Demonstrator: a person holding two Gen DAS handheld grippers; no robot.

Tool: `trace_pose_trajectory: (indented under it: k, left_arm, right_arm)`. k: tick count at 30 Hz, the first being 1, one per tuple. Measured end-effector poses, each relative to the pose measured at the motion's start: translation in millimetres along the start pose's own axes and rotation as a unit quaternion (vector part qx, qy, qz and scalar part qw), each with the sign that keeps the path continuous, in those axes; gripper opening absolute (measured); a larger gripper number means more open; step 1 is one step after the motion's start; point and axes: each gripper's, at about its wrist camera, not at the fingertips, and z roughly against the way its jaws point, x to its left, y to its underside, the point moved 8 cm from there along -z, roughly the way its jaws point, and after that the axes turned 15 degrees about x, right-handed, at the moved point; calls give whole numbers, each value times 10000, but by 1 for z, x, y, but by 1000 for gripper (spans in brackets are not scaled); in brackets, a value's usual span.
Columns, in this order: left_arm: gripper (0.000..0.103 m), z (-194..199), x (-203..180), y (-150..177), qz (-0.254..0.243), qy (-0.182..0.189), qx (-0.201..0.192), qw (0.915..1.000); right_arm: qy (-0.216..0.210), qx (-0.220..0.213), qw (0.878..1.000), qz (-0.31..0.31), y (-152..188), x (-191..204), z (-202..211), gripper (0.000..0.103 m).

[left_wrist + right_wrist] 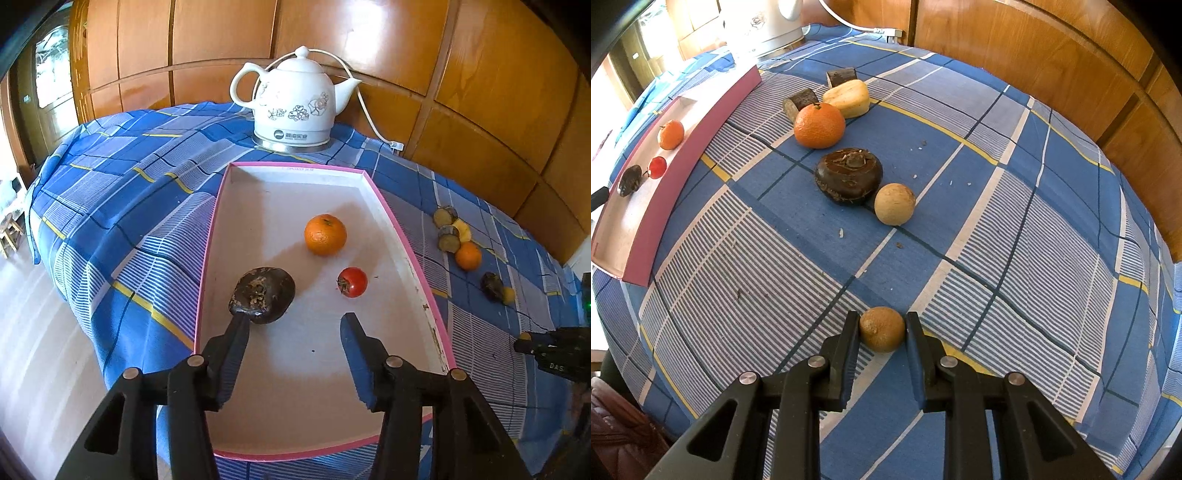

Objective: Organize fruits
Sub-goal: 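Withdraw the open left tool from the tray, then carry the kiwi over the tray and open the right tool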

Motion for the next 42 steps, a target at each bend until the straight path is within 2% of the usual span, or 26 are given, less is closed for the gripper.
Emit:
trace_pose_trajectory:
  k: [12,18,19,23,25,30,37,42]
  left_arm:
    - [60,6,7,-1,65,-95,-143,9998]
    - [77,16,13,-5,157,-260,-381,9988]
    - [83,19,16,-7,192,-337,-462,9982]
    - [93,35,23,-12,291,-568,-796,9948]
    - [98,41,28,-14,365,-633,-922,9931]
    - [100,52,36,-17,458,-738,-1070,9905]
    - [102,57,41,-15,477,-784,-1141,9892]
    - [102,60,41,-12,431,-789,-1186,9889]
  right_arm:
    - [-33,-15,10000,-39,1,-3,-1,24]
    - [-15,-1,10000,-44,1,-5,-2,24]
    - [-5,9,10000,-47,1,-4,-2,24]
    - [-33,16,10000,-24,-1,7,4,24]
    - [-120,-92,9999,51,-6,18,12,24]
    - [-513,-465,9964,487,-27,66,40,24]
    - [-999,-883,9848,1114,-76,141,73,24]
    - [-1211,-1030,9786,1308,-107,187,81,24]
